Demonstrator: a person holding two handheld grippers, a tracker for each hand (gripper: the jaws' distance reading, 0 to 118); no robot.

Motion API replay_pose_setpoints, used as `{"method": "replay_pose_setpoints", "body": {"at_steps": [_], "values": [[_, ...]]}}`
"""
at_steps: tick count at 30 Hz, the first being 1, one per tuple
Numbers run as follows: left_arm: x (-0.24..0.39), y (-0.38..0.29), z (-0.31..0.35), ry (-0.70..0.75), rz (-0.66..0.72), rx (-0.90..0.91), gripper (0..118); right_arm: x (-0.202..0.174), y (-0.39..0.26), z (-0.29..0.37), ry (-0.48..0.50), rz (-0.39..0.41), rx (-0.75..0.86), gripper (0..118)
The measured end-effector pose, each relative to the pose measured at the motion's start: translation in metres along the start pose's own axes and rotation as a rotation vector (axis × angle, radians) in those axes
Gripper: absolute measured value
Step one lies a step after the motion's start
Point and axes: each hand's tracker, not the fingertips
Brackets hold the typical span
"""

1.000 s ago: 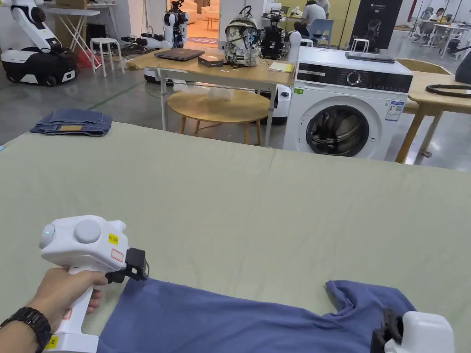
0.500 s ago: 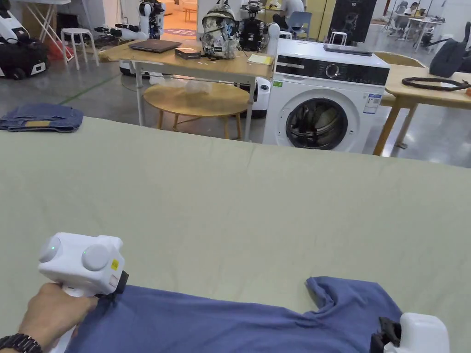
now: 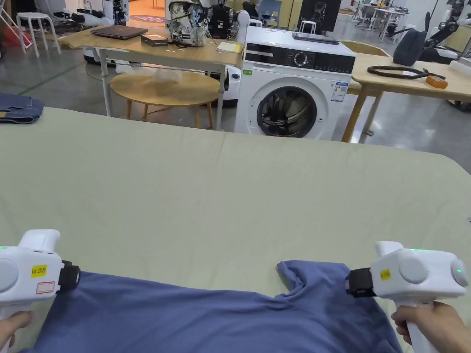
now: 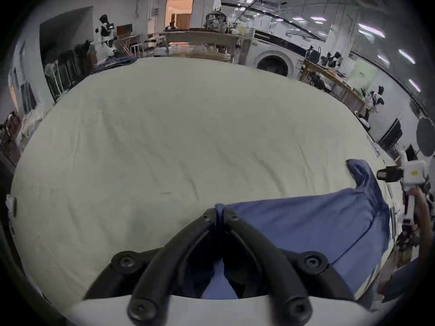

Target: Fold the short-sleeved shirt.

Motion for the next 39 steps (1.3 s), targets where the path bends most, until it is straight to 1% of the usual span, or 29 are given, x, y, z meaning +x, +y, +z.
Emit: {"method": "replay_pose_setpoints", "body": {"at_steps": [3,5,6,7,8,9,10,11,13,15,16,17,19,21,26,31,32,34,37,39], "values": [[-0.001,-0.003,0.002,0.002,0.013,0.003,0,0.005,0.007,-0.027,-0.02,-0.011,-0.047,75],[-0.001,-0.004,0.002,0.003,0.02,-0.002,0,0.004,0.005,-0.034,0.023,-0.05,-0.102,67],[0.001,-0.005,0.003,0.004,0.02,-0.002,0,0.003,0.005,-0.035,0.024,-0.054,-0.104,62],[0.001,-0.005,0.003,0.006,0.019,-0.006,0,0.0,0.004,-0.034,-0.008,-0.034,-0.085,57],[0.001,-0.005,0.003,0.009,0.016,-0.01,0,-0.002,0.005,-0.033,-0.024,-0.017,-0.072,45],[0.001,-0.006,0.003,0.012,0.013,-0.011,0,-0.004,0.005,-0.032,-0.026,-0.013,-0.069,27],[0.002,-0.007,0.004,0.013,0.009,-0.009,0,-0.006,0.005,-0.031,-0.026,-0.007,-0.065,4],[0.003,-0.007,0.003,0.013,0.008,-0.009,0,-0.008,0.006,-0.029,-0.03,0.008,-0.055,0],[0.003,-0.007,0.003,0.012,0.011,-0.013,0,-0.013,-0.002,-0.02,-0.028,0.032,-0.035,0],[0.001,-0.009,0.004,0.01,0.017,-0.009,0,-0.009,-0.012,-0.011,-0.026,0.026,-0.021,0],[0.0,-0.009,0.006,0.005,0.024,-0.008,0,-0.003,-0.002,-0.016,-0.02,0.021,0.003,0],[0.0,-0.01,0.009,0.001,0.03,-0.003,0,-0.001,-0.006,-0.008,-0.016,0.01,0.029,0],[-0.002,-0.012,0.017,-0.004,0.035,0.007,0,0.003,-0.016,0.012,0.002,-0.016,0.075,0],[-0.004,-0.014,0.028,-0.012,0.043,0.025,0,-0.001,-0.024,0.047,0.009,-0.025,0.117,0],[-0.01,-0.021,0.062,-0.035,0.055,0.069,0,0.002,-0.054,0.104,0.001,-0.022,0.203,0],[-0.013,-0.038,0.099,-0.07,0.06,0.111,0,0.011,-0.091,0.14,-0.004,-0.028,0.237,0],[-0.013,-0.043,0.106,-0.076,0.056,0.119,0,0.005,-0.103,0.16,-0.007,-0.026,0.239,0],[-0.014,-0.054,0.117,-0.08,0.05,0.121,0,0.005,-0.122,0.174,-0.01,-0.011,0.248,0],[-0.014,-0.074,0.129,-0.082,0.038,0.117,0,0.004,-0.15,0.19,-0.014,-0.009,0.25,0],[-0.016,-0.09,0.135,-0.081,0.03,0.104,0,0.001,-0.17,0.196,-0.024,0.014,0.237,0]]}}
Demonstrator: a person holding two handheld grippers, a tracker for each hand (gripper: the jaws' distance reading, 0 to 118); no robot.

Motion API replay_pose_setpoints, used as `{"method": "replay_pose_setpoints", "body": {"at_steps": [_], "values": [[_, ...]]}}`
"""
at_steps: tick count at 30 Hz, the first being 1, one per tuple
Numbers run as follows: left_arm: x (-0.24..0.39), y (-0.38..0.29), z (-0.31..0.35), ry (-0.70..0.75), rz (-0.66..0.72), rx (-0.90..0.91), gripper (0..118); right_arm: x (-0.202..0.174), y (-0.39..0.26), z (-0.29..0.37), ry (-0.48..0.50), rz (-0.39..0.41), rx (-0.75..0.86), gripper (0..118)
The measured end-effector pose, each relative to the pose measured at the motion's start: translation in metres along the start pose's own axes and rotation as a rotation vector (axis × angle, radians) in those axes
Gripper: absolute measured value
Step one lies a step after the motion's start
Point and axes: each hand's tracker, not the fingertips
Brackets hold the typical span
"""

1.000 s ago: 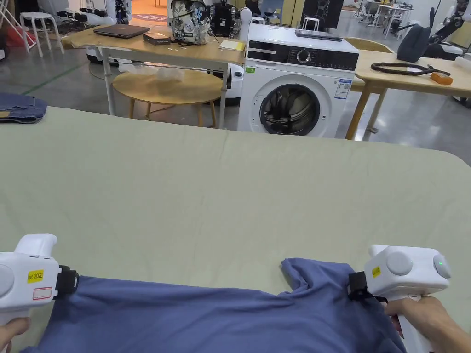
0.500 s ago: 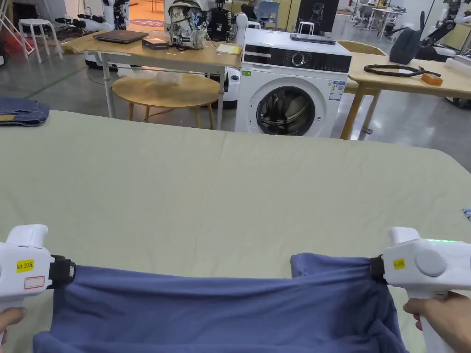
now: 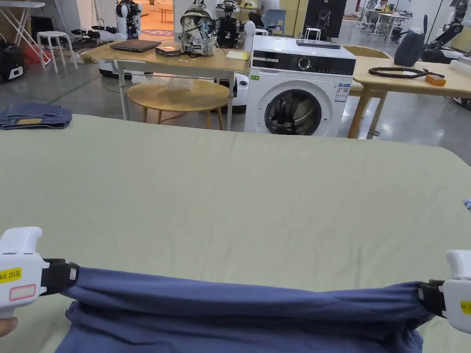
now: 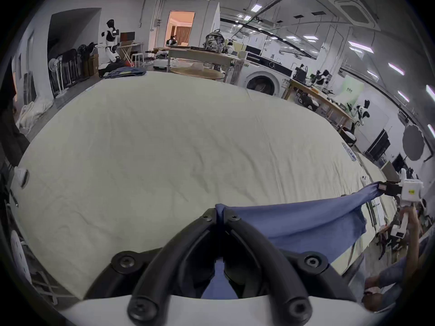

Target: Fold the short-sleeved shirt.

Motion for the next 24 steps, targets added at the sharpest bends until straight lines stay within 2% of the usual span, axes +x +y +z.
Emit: {"method": "replay_pose_setpoints", "body": {"at_steps": [4,14,22,24], "values": [[-0.004,-0.032,0.007,0.004,-0.023,-0.051,0,-0.001,-0.031,0.008,-0.014,0.008,-0.038,0],[-0.012,-0.093,-0.017,0.065,-0.061,-0.226,0,-0.007,-0.107,-0.032,-0.069,0.051,-0.251,0],[-0.011,-0.102,-0.034,0.113,-0.086,-0.256,0,-0.011,-0.124,-0.05,-0.083,0.039,-0.25,0],[-0.011,-0.101,-0.034,0.117,-0.079,-0.253,3,-0.014,-0.123,-0.051,-0.086,0.036,-0.244,14]]}}
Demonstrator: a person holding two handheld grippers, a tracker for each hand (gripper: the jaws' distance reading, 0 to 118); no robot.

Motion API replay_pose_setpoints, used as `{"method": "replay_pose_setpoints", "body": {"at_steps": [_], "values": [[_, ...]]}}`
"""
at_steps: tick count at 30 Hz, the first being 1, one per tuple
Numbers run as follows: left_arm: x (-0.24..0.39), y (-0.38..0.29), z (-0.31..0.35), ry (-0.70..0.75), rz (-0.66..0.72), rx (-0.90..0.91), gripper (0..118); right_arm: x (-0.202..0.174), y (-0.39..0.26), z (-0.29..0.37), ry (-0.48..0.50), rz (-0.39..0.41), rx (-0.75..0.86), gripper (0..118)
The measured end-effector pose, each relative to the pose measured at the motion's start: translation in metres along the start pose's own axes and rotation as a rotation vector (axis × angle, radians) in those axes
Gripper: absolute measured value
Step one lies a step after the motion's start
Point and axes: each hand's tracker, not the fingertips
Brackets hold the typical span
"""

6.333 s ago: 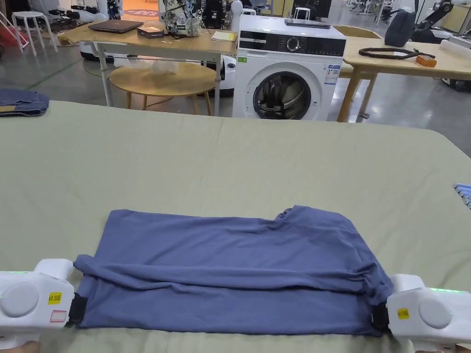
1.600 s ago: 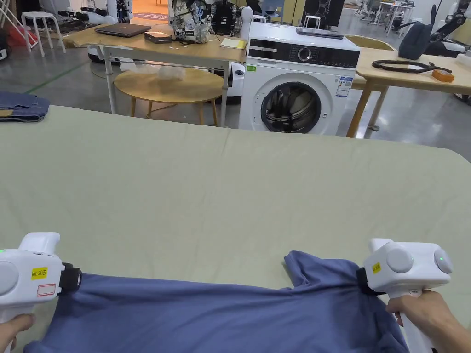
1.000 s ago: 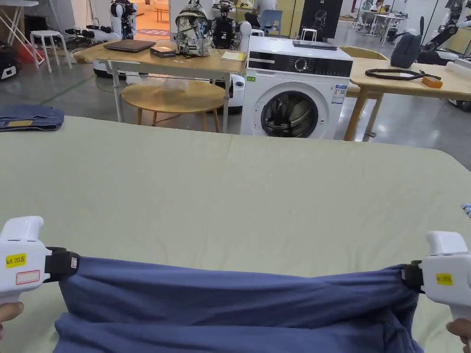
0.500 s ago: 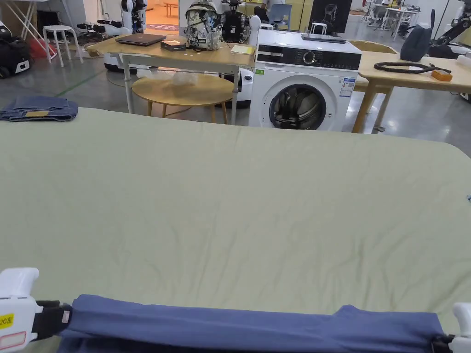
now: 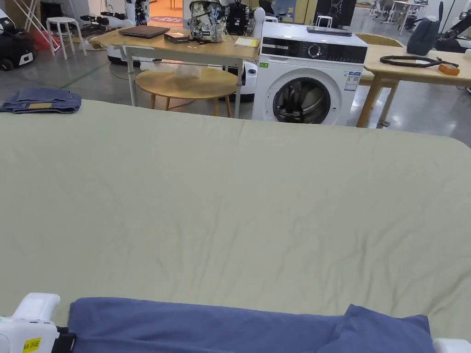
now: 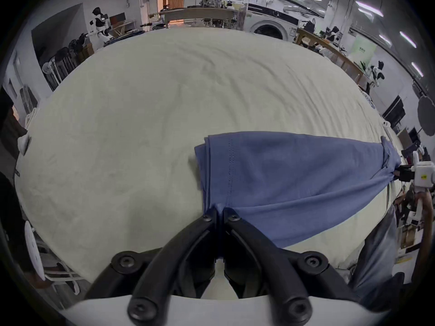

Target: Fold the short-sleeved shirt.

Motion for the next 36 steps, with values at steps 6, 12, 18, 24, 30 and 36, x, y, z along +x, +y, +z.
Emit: {"method": "replay_pose_setpoints", "body": {"at_steps": [6,12,18,24,30,36], "values": [[0.009,0.013,0.025,-0.041,0.048,0.091,45,-0.007,0.014,0.042,-0.141,-0.009,0.12,76],[0.038,0.035,0.045,-0.045,0.002,0.323,45,-0.032,0.036,0.077,-0.101,-0.092,0.401,76],[0.074,0.053,0.055,-0.021,-0.024,0.534,45,-0.069,0.056,0.087,-0.051,-0.106,0.63,76],[0.102,0.064,0.069,0.042,-0.067,0.723,42,-0.106,0.073,0.106,0.006,-0.128,0.849,70],[0.12,0.068,0.085,0.087,-0.083,0.863,1,-0.14,0.089,0.118,0.002,-0.138,0.985,0],[0.113,0.073,0.095,0.08,-0.03,0.911,0,-0.155,0.098,0.123,0.021,-0.142,1.02,0]]}}
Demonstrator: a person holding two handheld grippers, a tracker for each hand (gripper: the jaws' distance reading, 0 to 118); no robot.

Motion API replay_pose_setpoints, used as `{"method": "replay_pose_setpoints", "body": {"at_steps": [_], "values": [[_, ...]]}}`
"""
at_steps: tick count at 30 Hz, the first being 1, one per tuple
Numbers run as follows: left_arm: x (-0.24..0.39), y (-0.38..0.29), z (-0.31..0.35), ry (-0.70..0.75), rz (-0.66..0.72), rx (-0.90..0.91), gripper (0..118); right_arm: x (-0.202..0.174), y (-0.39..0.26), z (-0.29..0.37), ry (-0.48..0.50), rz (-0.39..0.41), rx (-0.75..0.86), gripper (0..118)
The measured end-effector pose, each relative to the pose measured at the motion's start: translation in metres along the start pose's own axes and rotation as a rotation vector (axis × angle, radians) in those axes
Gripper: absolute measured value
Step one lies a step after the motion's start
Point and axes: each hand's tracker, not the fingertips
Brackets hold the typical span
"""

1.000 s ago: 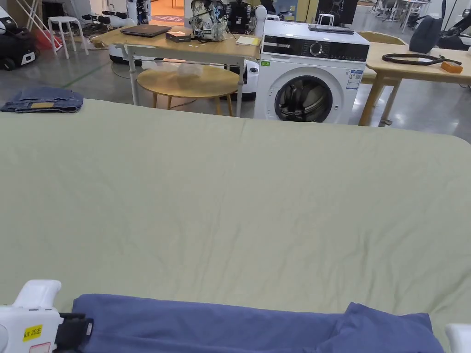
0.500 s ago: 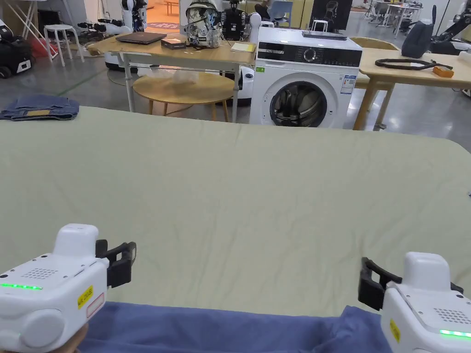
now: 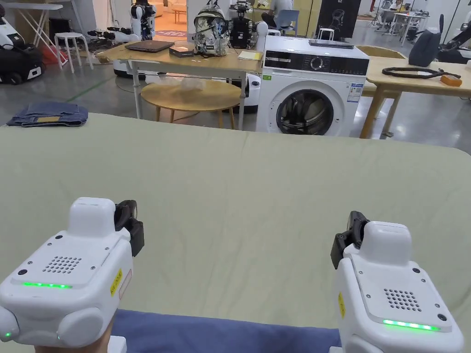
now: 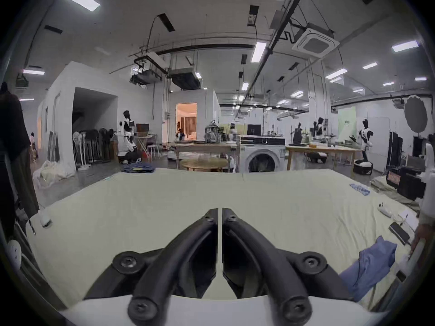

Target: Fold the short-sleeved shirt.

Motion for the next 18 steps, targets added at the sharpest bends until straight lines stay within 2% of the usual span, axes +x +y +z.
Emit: {"method": "replay_pose_setpoints", "body": {"at_steps": [3,8,14,16,17,18], "values": [[-0.011,0.005,0.002,-0.012,0.005,-0.044,0,-0.003,0.002,-0.002,0.015,0.002,-0.003,0],[-0.055,-0.002,-0.002,-0.038,0.034,-0.295,0,-0.005,-0.001,-0.005,0.04,0.044,-0.017,0],[-0.134,-0.041,-0.019,-0.204,0.242,-0.671,0,-0.006,-0.01,-0.009,0.067,0.061,-0.052,0],[-0.15,-0.055,-0.021,-0.211,0.284,-0.745,0,-0.007,-0.014,-0.01,0.069,0.068,-0.062,0],[-0.161,-0.063,-0.024,-0.24,0.308,-0.79,6,-0.007,-0.017,-0.011,0.073,0.07,-0.068,0],[-0.172,-0.073,-0.027,-0.27,0.35,-0.813,20,-0.008,-0.019,-0.012,0.074,0.071,-0.076,0]]}}
